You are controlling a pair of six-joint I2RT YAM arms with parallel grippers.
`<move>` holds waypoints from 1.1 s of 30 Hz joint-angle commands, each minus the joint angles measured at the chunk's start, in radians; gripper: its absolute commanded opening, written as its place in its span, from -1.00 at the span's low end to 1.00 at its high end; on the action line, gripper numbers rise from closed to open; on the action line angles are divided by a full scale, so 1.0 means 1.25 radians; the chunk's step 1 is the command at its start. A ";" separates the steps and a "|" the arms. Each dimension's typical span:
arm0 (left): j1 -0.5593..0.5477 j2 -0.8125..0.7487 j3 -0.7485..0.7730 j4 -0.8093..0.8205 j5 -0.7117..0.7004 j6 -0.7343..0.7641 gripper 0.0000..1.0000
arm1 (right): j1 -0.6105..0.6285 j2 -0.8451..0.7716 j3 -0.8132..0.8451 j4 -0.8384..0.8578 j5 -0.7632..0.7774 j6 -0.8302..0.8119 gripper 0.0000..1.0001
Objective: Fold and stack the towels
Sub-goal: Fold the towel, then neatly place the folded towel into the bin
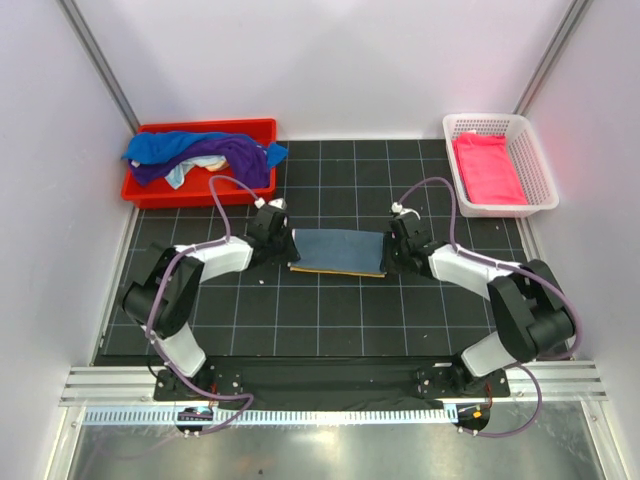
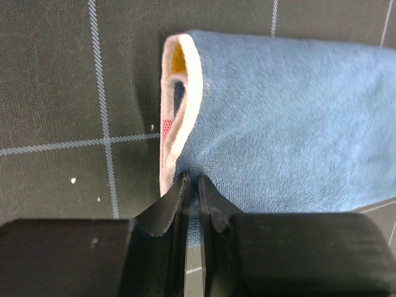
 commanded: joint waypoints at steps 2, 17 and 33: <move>-0.001 0.026 0.038 -0.028 -0.025 -0.016 -0.72 | 0.005 0.034 -0.005 0.011 0.004 0.003 -0.31; -0.004 -0.059 0.094 -0.099 -0.070 0.004 -0.56 | 0.005 -0.058 0.119 -0.132 0.098 0.009 -0.29; 0.007 -0.330 0.155 -0.365 -0.223 -0.083 -0.42 | 0.266 0.233 0.546 -0.245 0.196 0.145 -0.29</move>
